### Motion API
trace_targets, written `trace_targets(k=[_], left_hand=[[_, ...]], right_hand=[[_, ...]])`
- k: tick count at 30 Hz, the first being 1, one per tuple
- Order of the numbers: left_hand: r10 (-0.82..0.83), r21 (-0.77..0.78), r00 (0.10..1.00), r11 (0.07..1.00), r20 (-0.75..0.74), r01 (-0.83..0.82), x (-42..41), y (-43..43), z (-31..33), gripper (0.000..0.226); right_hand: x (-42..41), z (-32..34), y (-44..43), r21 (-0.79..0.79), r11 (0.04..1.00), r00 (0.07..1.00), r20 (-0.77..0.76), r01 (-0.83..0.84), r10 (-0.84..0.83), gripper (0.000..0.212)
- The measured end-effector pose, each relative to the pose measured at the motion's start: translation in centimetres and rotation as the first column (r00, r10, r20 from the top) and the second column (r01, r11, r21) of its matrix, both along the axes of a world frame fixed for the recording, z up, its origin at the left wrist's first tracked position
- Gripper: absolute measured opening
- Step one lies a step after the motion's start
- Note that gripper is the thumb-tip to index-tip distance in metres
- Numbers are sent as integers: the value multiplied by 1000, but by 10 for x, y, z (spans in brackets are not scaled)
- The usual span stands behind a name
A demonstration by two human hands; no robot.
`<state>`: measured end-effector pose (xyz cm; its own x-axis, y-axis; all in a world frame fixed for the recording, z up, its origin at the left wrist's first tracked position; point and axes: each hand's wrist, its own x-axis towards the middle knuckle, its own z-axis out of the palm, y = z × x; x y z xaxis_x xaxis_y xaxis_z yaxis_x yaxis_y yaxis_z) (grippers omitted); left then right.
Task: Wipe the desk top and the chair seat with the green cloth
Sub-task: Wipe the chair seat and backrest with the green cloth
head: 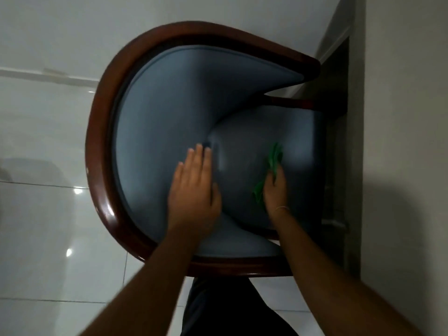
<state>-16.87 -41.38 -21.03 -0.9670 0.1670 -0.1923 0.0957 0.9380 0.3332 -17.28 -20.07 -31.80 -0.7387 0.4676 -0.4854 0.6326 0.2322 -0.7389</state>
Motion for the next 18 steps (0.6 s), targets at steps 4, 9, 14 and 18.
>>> trace_targets(k=[4, 9, 14, 18], left_hand=[[1, 12, 987, 1000, 162, -2, 18, 34, -31, 76], [-13, -32, 970, 999, 244, 21, 0, 40, -57, 77], [32, -62, 954, 998, 298, -14, -8, 37, -69, 82], [41, -23, 952, 999, 305, -36, -9, 37, -76, 87]], right_hand=[[-4, -45, 2, 219, 587, 626, 316, -779, 713, 62], [-1, -83, -12, 443, 101, 267, 331, -891, 905, 69], [-41, -94, -11, 561, -34, 144, 269, -827, 952, 68], [-93, -100, 11, 596, 51, 265, 277, -802, 924, 69]])
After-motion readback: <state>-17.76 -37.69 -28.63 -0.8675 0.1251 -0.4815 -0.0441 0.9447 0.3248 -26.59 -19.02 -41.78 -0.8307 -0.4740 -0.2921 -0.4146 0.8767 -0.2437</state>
